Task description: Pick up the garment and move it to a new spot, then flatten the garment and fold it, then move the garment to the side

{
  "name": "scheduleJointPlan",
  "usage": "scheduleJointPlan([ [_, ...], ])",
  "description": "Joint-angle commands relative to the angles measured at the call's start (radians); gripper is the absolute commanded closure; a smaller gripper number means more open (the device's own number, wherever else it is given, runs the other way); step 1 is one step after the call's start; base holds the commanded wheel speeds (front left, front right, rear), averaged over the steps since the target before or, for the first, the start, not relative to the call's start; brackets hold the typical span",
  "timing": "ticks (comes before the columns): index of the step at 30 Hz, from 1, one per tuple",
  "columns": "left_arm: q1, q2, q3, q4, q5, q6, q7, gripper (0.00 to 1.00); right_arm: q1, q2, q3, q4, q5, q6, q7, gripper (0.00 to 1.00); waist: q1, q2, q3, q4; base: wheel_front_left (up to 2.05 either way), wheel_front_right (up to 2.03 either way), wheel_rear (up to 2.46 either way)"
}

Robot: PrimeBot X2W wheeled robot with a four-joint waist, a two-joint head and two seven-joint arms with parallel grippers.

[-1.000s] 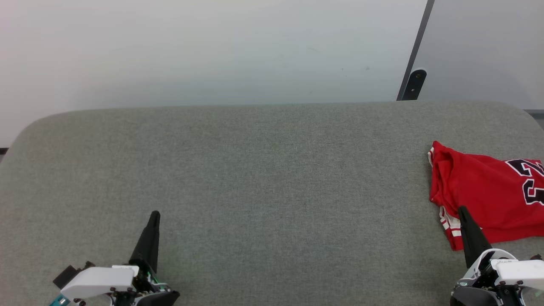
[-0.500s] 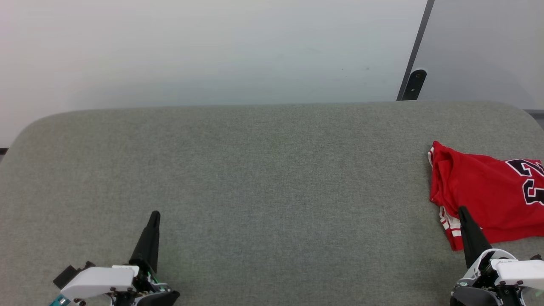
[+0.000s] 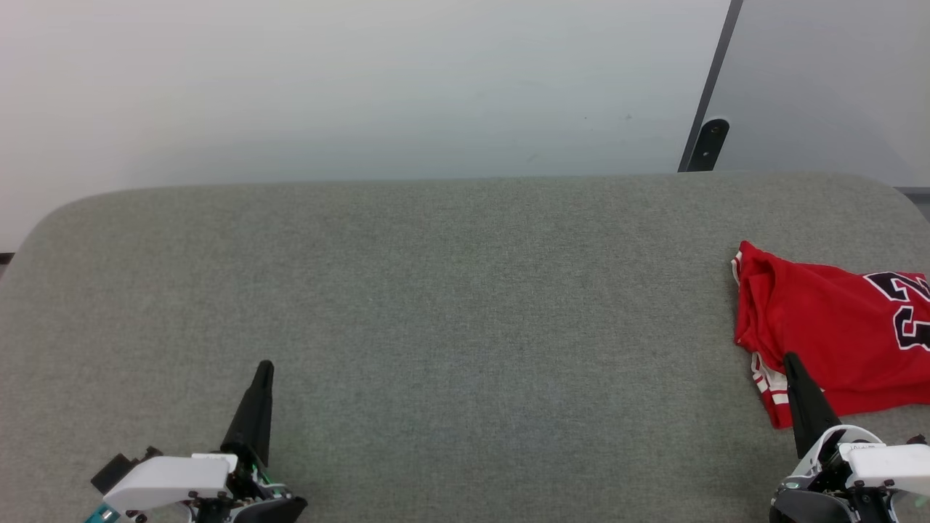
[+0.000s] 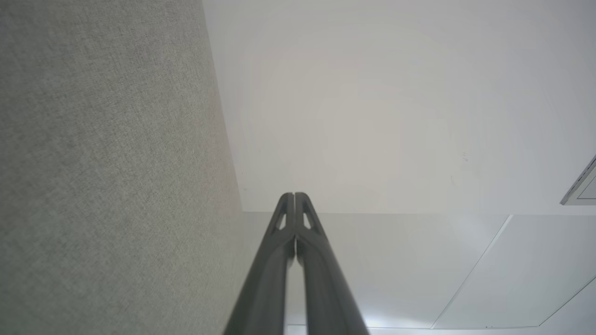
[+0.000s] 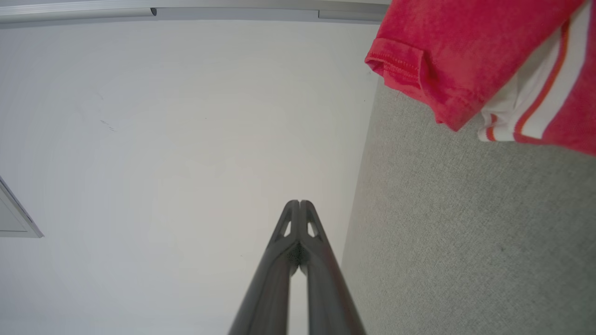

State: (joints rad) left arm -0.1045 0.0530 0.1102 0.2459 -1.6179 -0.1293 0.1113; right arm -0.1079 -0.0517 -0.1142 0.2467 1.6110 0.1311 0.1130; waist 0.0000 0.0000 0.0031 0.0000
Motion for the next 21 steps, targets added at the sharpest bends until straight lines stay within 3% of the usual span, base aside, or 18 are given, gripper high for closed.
scheduleJointPlan([
  [1, -0.011, -0.001, 0.003, 0.001, 0.004, -0.005, 0.003, 1.0, -0.005, 0.003, 0.0, 0.001, 0.004, -0.001, -0.002, 1.0, 0.0, 0.0, 0.0, 0.0, 0.0, 0.0, 0.0],
  [21, -0.011, -0.002, 0.004, 0.001, 0.006, -0.005, 0.002, 1.0, -0.005, 0.003, 0.0, 0.001, 0.004, -0.001, -0.002, 1.0, 0.0, 0.0, 0.0, 0.0, 0.0, 0.0, 0.0],
])
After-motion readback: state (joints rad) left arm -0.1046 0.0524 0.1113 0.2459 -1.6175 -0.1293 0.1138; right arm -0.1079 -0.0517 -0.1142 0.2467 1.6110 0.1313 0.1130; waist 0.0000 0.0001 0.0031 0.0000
